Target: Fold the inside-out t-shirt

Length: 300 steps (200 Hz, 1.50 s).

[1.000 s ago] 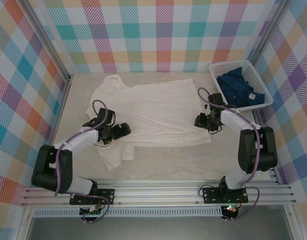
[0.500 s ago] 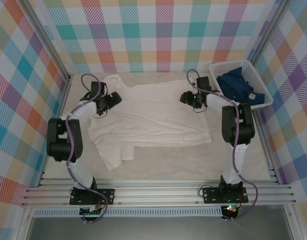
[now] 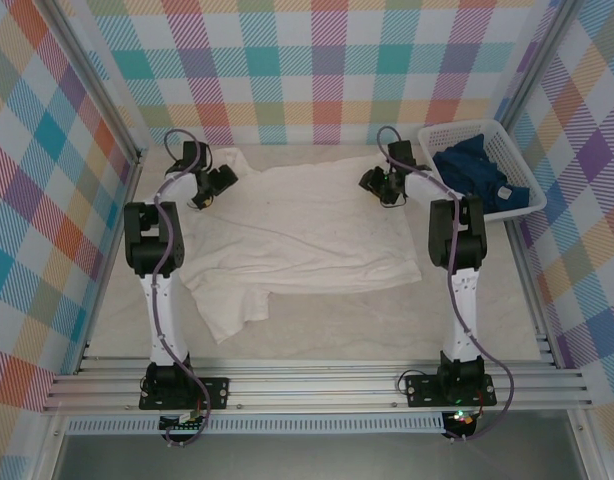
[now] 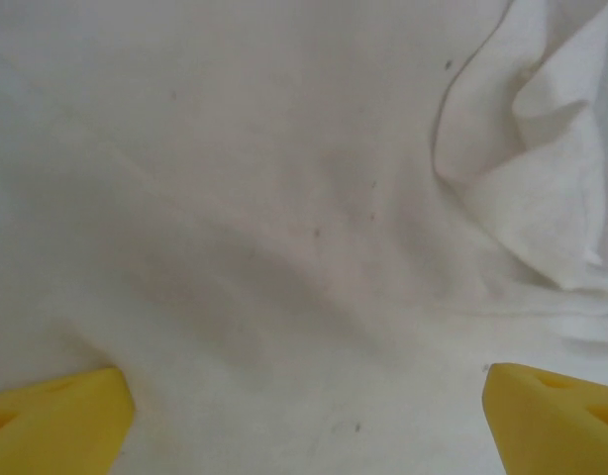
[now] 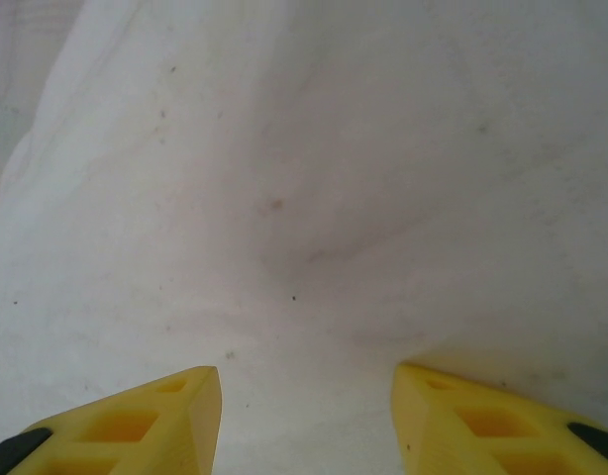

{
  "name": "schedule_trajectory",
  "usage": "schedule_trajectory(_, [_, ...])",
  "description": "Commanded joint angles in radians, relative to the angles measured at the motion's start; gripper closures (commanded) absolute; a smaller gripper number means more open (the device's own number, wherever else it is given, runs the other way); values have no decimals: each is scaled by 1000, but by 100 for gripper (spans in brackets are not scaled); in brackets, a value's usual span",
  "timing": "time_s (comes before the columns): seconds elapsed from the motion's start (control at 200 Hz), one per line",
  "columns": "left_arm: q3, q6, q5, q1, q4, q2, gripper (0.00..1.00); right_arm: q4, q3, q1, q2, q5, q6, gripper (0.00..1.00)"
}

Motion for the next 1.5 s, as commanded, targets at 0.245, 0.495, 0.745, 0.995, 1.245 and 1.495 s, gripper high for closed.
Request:
schedule_trajectory(0.245, [489, -14, 129, -20, -246, 347, 7, -175, 283, -50, 160, 57, -6, 52])
schedule_trajectory(0.495, [774, -29, 140, -26, -310, 451, 5, -219, 410, -59, 170, -5, -125, 49])
schedule_trajectory(0.745, [471, 56, 75, -41, -269, 104, 3, -112, -60, -29, -242, -72, -294, 43])
schedule_trajectory(0.995, [-229, -23, 97, -69, 6, -416, 4, -203, -657, -44, -709, 86, -325, 43])
schedule_trajectory(1.245, [-841, -91, 90, -143, 149, -815, 4, -252, -993, -154, -967, 127, -280, 56])
schedule_trajectory(1.495, [-1024, -98, 71, -168, 131, -965, 4, -179, -998, -159, -808, 142, -273, 68])
